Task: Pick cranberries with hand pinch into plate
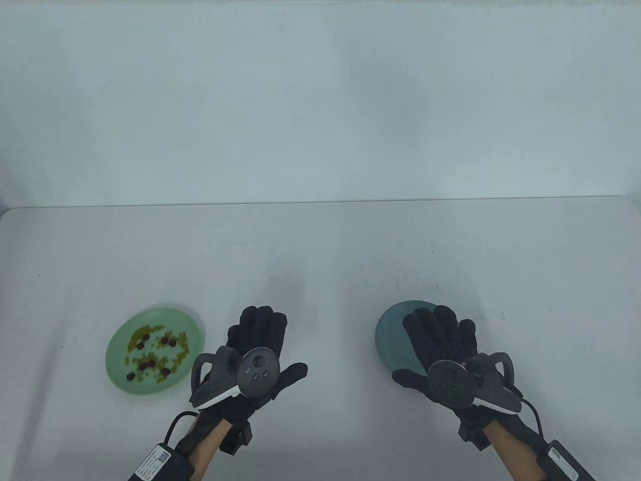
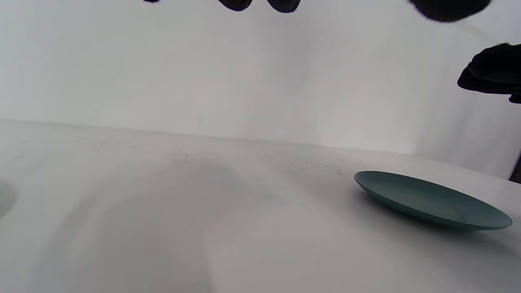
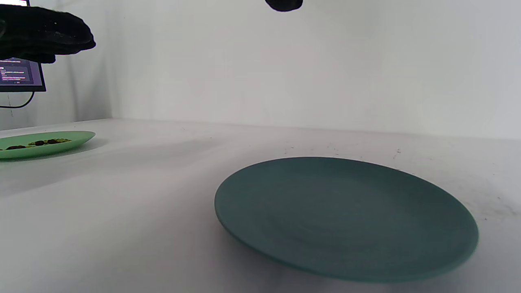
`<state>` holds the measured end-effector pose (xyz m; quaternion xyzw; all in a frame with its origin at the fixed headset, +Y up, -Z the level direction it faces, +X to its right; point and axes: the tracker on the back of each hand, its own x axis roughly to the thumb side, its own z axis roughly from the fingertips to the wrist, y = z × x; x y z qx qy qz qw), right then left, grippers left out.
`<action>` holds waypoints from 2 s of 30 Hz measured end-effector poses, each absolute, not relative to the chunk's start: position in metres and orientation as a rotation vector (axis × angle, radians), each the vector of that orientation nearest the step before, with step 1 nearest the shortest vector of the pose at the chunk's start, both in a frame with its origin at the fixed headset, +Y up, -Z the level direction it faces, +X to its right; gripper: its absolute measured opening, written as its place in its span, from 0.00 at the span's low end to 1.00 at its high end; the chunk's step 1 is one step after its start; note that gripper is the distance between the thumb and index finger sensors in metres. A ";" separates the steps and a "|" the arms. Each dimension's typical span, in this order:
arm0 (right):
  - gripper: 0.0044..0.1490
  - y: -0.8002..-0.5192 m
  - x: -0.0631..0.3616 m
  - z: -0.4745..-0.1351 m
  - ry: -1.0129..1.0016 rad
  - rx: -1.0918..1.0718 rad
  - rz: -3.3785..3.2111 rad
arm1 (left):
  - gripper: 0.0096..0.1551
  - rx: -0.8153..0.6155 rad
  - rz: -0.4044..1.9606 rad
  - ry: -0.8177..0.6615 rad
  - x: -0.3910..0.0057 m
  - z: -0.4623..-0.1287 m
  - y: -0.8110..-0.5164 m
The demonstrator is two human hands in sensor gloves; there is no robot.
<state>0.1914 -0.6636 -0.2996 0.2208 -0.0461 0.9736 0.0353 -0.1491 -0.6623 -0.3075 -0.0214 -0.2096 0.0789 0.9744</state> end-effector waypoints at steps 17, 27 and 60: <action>0.63 -0.665 0.192 -0.301 -0.115 0.658 2.995 | 0.58 -0.051 0.165 -0.427 -0.149 -0.308 -0.664; 0.62 -0.665 0.193 -0.302 -0.127 0.650 2.999 | 0.57 -0.039 0.179 -0.402 -0.154 -0.312 -0.658; 0.61 -0.668 0.193 -0.303 -0.097 0.628 3.021 | 0.40 -0.115 0.243 0.595 -0.407 -0.357 -0.699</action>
